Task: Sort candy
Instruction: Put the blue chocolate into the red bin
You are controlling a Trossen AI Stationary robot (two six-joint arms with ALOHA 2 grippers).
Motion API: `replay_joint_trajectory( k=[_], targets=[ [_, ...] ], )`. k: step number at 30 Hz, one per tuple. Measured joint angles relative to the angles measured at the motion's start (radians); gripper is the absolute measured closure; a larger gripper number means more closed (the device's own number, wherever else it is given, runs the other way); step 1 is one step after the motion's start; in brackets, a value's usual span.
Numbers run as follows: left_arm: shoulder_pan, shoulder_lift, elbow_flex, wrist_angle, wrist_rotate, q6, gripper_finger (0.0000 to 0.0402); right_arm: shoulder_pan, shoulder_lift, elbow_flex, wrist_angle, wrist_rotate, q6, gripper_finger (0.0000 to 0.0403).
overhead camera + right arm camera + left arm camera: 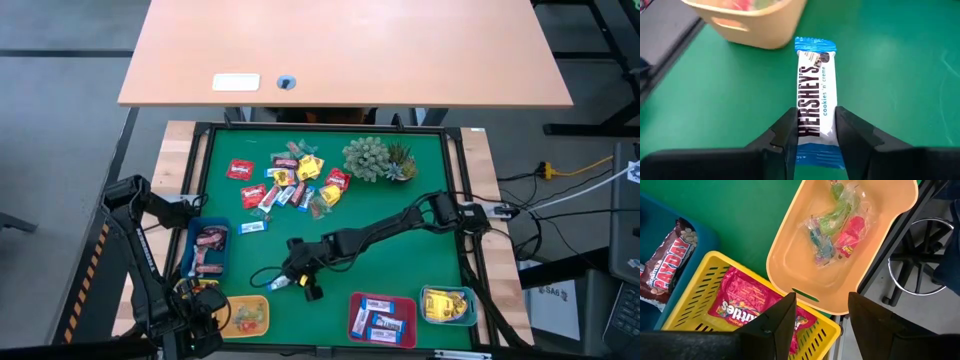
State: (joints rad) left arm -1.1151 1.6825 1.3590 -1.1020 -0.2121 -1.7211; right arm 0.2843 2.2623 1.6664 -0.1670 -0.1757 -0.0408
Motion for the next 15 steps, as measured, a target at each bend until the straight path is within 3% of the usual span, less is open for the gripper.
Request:
replay_joint_trajectory(
  k=[15],
  targets=[
    [0.0, 0.0, 0.0, 0.036, -0.026, 0.0, 0.0235, 0.105, -0.003, 0.45, -0.774, -0.01, -0.006, 0.0285]
  ],
)
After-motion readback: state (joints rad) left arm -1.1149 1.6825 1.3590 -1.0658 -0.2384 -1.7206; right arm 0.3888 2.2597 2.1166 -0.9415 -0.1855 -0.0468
